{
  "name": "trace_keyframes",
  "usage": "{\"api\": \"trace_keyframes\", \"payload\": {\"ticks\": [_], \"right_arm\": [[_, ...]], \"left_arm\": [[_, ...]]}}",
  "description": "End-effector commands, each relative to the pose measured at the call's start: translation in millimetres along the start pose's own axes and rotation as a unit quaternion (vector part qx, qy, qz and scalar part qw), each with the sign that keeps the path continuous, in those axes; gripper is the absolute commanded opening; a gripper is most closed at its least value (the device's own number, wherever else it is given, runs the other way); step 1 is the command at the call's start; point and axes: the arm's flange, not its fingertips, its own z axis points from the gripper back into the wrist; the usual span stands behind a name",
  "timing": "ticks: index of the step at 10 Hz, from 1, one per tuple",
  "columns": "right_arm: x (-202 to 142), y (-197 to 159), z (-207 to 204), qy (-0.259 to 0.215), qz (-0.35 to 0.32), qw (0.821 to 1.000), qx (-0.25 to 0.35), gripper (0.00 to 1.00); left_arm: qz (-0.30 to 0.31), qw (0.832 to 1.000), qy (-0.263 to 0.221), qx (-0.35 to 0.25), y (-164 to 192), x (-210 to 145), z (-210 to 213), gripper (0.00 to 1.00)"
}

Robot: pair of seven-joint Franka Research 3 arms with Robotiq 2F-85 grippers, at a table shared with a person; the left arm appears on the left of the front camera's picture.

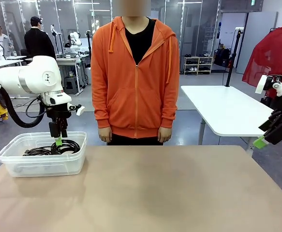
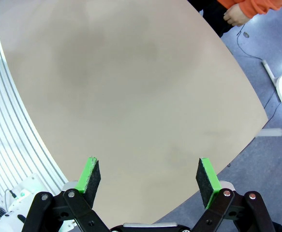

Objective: Organize and store the cables.
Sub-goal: Place the USB Extension Cable into the Organizing box.

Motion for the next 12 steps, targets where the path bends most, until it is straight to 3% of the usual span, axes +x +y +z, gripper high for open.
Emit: {"api": "trace_keyframes", "payload": {"ticks": [1,12], "right_arm": [[3.4,-1.2,0.4,0.002,-0.004,1.000,0.000,1.00],[3.4,-1.2,0.4,0.002,-0.004,1.000,0.000,1.00]], "left_arm": [[0.001,1.000,0.000,0.001,0.5,-0.8,-0.1,0.99],[0.001,1.000,0.000,0.001,0.5,-0.8,-0.1,0.99]]}}
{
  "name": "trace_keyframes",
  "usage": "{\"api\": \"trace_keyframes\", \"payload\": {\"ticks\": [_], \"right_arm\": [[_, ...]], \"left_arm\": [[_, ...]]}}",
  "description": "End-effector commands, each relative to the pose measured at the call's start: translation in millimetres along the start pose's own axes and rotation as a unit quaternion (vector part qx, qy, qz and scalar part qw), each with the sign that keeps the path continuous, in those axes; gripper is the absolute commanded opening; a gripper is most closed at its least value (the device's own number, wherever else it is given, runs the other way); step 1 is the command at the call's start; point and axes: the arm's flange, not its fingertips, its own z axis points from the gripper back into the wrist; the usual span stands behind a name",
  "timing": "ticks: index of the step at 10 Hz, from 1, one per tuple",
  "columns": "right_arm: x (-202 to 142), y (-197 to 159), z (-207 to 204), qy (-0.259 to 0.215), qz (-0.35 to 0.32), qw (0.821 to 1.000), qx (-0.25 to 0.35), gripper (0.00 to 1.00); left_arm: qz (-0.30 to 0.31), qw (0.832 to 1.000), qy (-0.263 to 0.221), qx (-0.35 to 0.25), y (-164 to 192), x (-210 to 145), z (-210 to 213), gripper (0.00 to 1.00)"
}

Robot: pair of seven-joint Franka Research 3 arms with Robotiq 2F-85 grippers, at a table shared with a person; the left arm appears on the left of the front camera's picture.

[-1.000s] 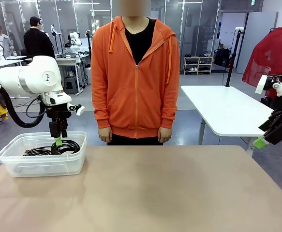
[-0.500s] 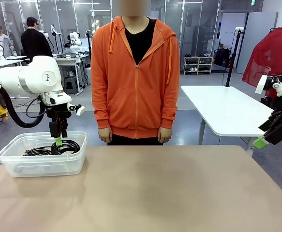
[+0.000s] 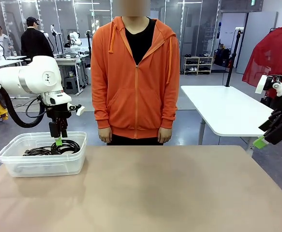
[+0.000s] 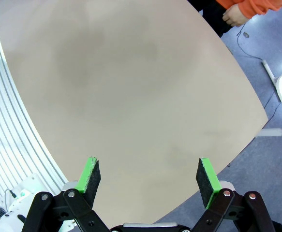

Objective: Organize and store the cables.
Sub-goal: Place the USB Extension Cable into the Organizing box.

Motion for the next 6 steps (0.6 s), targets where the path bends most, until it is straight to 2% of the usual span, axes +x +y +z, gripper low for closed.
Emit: {"api": "trace_keyframes", "payload": {"ticks": [1,6], "right_arm": [[3.4,-1.2,0.4,0.002,-0.004,1.000,0.000,1.00],[3.4,-1.2,0.4,0.002,-0.004,1.000,0.000,1.00]], "left_arm": [[0.001,1.000,0.000,0.001,0.5,-0.9,-0.1,0.99],[0.001,1.000,0.000,0.001,0.5,-0.9,-0.1,0.99]]}}
